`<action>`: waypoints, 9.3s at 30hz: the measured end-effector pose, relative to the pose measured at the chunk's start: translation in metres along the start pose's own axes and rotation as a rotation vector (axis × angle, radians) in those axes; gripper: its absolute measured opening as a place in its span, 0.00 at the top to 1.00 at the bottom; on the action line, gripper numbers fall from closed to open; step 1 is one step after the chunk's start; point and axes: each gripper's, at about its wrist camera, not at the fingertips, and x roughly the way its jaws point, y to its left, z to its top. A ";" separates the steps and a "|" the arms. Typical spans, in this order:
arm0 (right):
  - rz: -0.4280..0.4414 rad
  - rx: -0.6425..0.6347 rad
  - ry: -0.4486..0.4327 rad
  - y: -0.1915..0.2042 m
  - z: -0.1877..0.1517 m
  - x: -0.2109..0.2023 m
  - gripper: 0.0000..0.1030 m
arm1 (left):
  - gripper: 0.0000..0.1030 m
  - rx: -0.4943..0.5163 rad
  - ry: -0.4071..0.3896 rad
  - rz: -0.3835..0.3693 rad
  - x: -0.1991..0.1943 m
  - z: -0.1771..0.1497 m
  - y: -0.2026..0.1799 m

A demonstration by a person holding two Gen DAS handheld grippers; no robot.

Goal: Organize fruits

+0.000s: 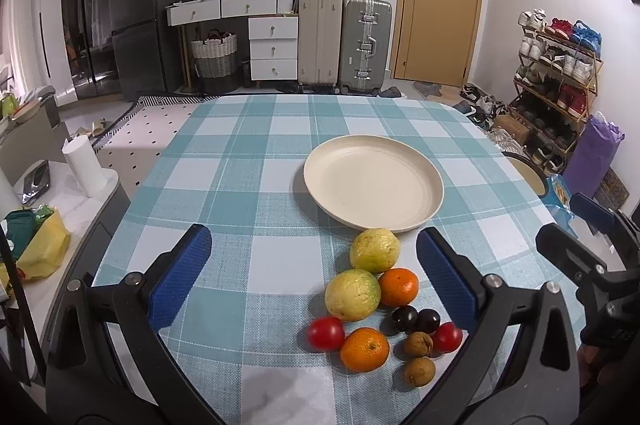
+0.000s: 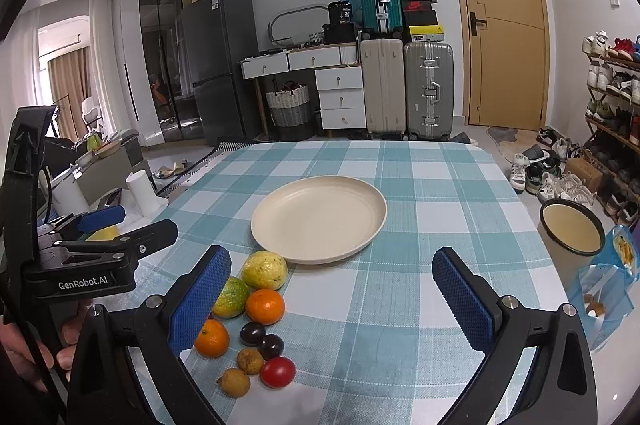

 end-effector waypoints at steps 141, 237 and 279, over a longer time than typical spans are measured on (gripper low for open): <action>0.399 0.361 0.191 -0.050 -0.016 0.113 0.50 | 0.05 0.033 0.408 -0.379 0.117 -0.026 0.021; 0.271 0.271 0.276 -0.050 -0.011 0.133 0.51 | 0.56 -0.136 0.410 -0.489 0.134 0.012 0.068; 0.319 0.345 0.311 -0.077 0.063 0.288 0.43 | 0.53 -0.124 0.528 -0.456 0.323 0.108 0.001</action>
